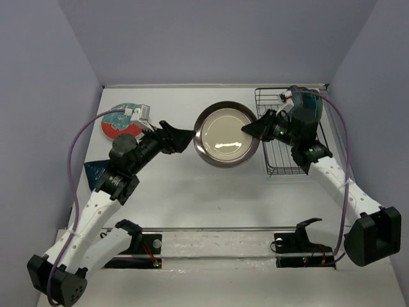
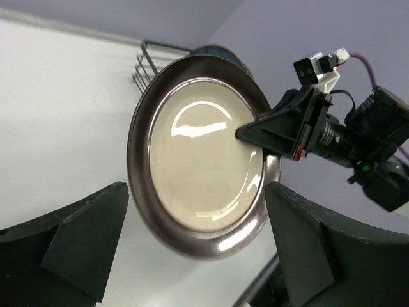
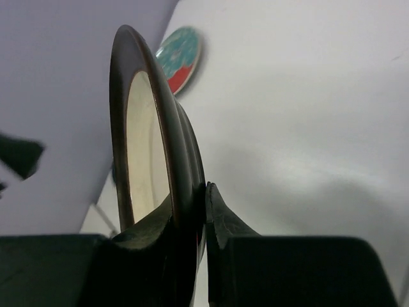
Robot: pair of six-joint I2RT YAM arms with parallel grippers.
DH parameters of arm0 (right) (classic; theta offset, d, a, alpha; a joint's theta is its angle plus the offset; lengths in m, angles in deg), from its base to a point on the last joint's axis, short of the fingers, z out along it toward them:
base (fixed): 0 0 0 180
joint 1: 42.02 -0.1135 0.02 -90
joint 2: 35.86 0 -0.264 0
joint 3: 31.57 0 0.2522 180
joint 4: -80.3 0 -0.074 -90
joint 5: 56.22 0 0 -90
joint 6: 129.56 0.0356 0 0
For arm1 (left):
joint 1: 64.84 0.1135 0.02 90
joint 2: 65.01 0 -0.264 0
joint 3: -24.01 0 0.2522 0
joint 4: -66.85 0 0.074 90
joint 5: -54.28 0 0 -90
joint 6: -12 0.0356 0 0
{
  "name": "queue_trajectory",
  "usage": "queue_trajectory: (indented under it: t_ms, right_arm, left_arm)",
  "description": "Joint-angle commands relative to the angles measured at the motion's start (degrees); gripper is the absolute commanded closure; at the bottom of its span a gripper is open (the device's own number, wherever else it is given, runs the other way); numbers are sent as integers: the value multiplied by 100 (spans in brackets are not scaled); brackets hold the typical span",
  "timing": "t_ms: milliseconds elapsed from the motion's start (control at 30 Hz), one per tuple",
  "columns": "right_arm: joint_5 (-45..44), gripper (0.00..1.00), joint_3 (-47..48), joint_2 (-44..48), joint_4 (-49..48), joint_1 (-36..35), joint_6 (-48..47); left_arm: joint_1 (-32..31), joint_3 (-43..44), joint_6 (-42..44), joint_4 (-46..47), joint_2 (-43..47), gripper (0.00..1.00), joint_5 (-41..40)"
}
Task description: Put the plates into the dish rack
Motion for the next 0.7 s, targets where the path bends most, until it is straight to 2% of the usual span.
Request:
queue_trajectory:
  t_ms: [0, 33, 67, 167, 267, 300, 467, 667]
  right_arm:
    - [-1905, 93, 1480, 216, 500, 383, -1028]
    - [-2291, 93, 1726, 129, 989, 383, -1579]
    - [-3122, 93, 2207, 67, 1159, 383, -1854]
    - [-4574, 93, 2737, -196, 1459, 383, -2892]
    - [-5341, 93, 3361, -573, 1530, 383, -3866]
    - [-5501, 93, 3459, -679, 1530, 383, -3870]
    - [-6494, 93, 3916, -1478, 1302, 383, -5248]
    - [-6733, 93, 4145, -2068, 951, 383, -5942]
  left_arm:
    - [9, 578, 1426, -1163, 750, 1, -692]
    - [9, 551, 1540, -1347, 969, 1, -885]
    - [9, 455, 1724, -1488, 1067, 1, -973]
    - [9, 244, 1927, -1559, 1365, 1, -1229]
    - [9, -54, 2016, -1481, 1489, 1, -1335]
    - [18, -38, 2033, -1498, 1481, 1, -1309]
    - [18, -81, 2077, -1480, 1560, 1, -1115]
    - [18, -99, 2086, -1498, 1648, 1, -1247]
